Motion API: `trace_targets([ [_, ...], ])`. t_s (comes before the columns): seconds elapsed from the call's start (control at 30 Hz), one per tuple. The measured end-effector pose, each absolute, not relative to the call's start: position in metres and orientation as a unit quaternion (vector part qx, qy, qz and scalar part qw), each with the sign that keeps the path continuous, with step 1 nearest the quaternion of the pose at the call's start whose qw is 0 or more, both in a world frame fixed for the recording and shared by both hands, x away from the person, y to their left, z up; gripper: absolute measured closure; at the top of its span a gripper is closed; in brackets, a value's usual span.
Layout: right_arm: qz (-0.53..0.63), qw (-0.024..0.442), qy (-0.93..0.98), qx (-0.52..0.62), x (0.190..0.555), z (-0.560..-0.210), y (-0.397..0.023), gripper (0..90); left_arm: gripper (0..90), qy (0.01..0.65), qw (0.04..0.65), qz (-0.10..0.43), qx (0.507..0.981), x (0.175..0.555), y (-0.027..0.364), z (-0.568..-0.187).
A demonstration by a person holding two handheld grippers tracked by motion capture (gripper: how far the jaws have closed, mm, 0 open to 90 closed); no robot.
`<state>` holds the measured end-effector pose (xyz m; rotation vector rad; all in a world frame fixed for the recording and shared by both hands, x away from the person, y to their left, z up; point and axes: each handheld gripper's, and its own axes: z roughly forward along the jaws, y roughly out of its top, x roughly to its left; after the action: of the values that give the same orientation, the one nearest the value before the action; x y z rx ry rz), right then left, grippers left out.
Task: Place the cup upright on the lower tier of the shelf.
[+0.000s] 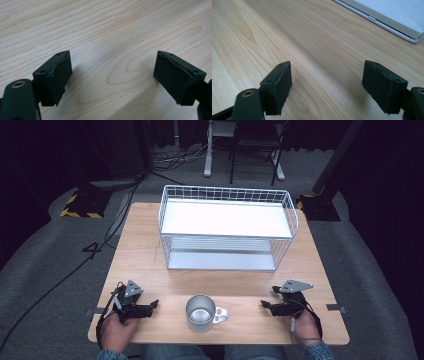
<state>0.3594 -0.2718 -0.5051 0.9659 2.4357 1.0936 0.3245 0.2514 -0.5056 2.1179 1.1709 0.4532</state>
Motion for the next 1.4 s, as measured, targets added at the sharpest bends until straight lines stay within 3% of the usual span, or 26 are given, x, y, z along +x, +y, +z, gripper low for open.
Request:
trace_targets([
  [0.73, 0.384, 0.162, 0.834, 0.362, 0.354, -0.503, -0.272, 23.4, 15.5, 0.455, 0.332, 0.176, 0.808, 0.325, 0.251, -0.506],
  [1.4, 0.463, 0.125, 0.835, 0.271, 0.321, -0.447, -0.243, 35.2, 15.4, 0.458, 0.330, 0.175, 0.806, 0.325, 0.251, -0.505],
])
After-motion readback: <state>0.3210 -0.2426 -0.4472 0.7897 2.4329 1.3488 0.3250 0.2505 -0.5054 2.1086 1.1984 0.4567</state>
